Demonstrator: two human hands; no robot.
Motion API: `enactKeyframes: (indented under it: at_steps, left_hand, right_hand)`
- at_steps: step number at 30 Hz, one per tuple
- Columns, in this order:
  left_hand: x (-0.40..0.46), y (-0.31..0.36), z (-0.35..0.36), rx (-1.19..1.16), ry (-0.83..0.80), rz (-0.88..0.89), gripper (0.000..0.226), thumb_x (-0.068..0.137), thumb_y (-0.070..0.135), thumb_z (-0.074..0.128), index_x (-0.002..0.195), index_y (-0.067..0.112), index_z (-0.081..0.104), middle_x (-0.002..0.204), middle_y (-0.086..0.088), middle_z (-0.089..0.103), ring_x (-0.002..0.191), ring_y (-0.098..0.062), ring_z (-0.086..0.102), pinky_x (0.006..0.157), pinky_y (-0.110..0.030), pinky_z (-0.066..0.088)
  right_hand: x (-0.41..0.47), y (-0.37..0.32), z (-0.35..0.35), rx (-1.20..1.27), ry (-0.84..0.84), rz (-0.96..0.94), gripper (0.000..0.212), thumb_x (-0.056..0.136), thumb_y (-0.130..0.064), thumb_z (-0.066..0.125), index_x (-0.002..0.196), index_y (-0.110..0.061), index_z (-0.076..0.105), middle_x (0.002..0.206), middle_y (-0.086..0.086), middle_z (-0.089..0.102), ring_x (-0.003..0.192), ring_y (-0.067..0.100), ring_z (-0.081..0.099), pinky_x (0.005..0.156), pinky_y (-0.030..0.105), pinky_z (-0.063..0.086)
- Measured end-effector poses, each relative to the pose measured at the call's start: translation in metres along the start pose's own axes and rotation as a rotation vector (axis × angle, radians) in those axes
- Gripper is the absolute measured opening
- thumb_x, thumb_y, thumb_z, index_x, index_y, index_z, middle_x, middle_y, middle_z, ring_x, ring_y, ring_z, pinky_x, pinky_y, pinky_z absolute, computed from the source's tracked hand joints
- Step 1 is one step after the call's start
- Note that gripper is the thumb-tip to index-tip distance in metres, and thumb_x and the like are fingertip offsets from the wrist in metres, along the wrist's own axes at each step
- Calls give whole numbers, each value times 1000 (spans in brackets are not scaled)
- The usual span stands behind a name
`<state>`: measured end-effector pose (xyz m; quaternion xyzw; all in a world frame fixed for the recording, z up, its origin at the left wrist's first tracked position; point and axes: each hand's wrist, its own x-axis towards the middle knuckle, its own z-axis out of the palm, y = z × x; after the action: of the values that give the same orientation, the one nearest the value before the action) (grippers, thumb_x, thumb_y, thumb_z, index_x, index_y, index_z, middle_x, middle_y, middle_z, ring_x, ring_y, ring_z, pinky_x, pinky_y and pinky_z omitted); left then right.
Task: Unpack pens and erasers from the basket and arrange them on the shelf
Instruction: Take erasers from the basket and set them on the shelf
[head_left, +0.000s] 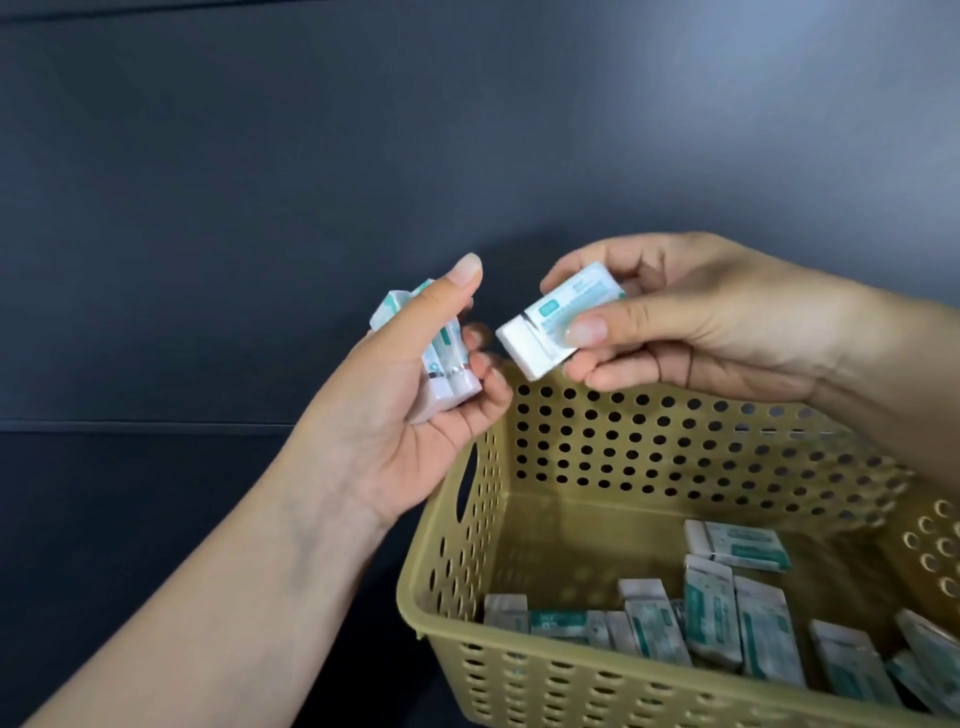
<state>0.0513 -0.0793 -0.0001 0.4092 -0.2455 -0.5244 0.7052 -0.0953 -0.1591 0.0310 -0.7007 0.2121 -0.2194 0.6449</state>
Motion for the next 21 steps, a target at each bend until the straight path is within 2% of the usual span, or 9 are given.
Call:
enactKeyframes:
  at_steps: [3, 5, 6, 9, 12, 15, 18, 21]
  left_hand:
    - [0, 2, -2, 114, -58, -45, 47, 46, 41, 68, 81, 11, 58, 72, -5, 57, 58, -14, 58, 52, -21, 51]
    - [0, 3, -3, 229, -127, -71, 64, 44, 51, 63, 93, 9, 63, 80, -6, 64, 67, -16, 64, 55, -23, 55]
    - [-1, 3, -3, 283, -170, -83, 65, 46, 56, 58, 92, 11, 67, 78, -4, 67, 65, -13, 65, 54, -23, 54]
    - [-3, 4, 0, 343, -242, -108, 54, 47, 61, 50, 66, 17, 74, 64, -1, 66, 54, -8, 62, 47, -20, 50]
    - [-2, 5, 1, 325, -264, -133, 56, 42, 61, 55, 71, 16, 71, 67, -5, 62, 52, -10, 57, 45, -21, 49]
    - [-3, 4, 2, 281, -272, -175, 61, 41, 59, 57, 79, 12, 67, 71, -10, 61, 50, -11, 56, 43, -21, 49]
    - [-2, 5, 4, 191, -275, -242, 54, 46, 54, 60, 73, 8, 70, 71, -14, 61, 50, -13, 57, 40, -21, 49]
    - [-1, 5, 3, 54, -259, -285, 48, 58, 41, 64, 90, 6, 65, 73, -11, 59, 50, -11, 56, 39, -19, 49]
  right_hand:
    - [1, 1, 0, -93, -59, -33, 25, 60, -9, 75, 81, -14, 63, 59, 4, 65, 46, 7, 60, 44, 14, 49]
    - [1, 2, 2, -127, -125, -69, 21, 65, -10, 71, 85, -18, 70, 61, 3, 64, 44, 7, 55, 43, 15, 46]
    - [2, 2, 4, -136, -142, -85, 25, 66, -10, 68, 90, -17, 71, 62, 3, 63, 44, 6, 52, 43, 15, 45]
    - [5, 2, 9, -191, -91, -131, 43, 62, -15, 74, 103, -22, 63, 59, 1, 61, 43, 6, 47, 42, 16, 42]
    - [7, 2, 15, -244, -1, -181, 43, 52, -23, 68, 92, -19, 55, 54, 1, 58, 42, 6, 47, 41, 17, 42]
    - [7, 4, 21, -252, 27, -237, 35, 51, -25, 69, 82, -15, 55, 53, 2, 61, 40, 6, 47, 40, 16, 41]
    - [10, 10, 25, -280, 103, -288, 31, 53, -26, 69, 80, -13, 59, 57, 1, 64, 41, 7, 47, 39, 16, 39]
    - [10, 14, 25, -268, 104, -330, 28, 59, -29, 68, 84, -17, 65, 67, -1, 66, 51, 9, 54, 47, 17, 47]
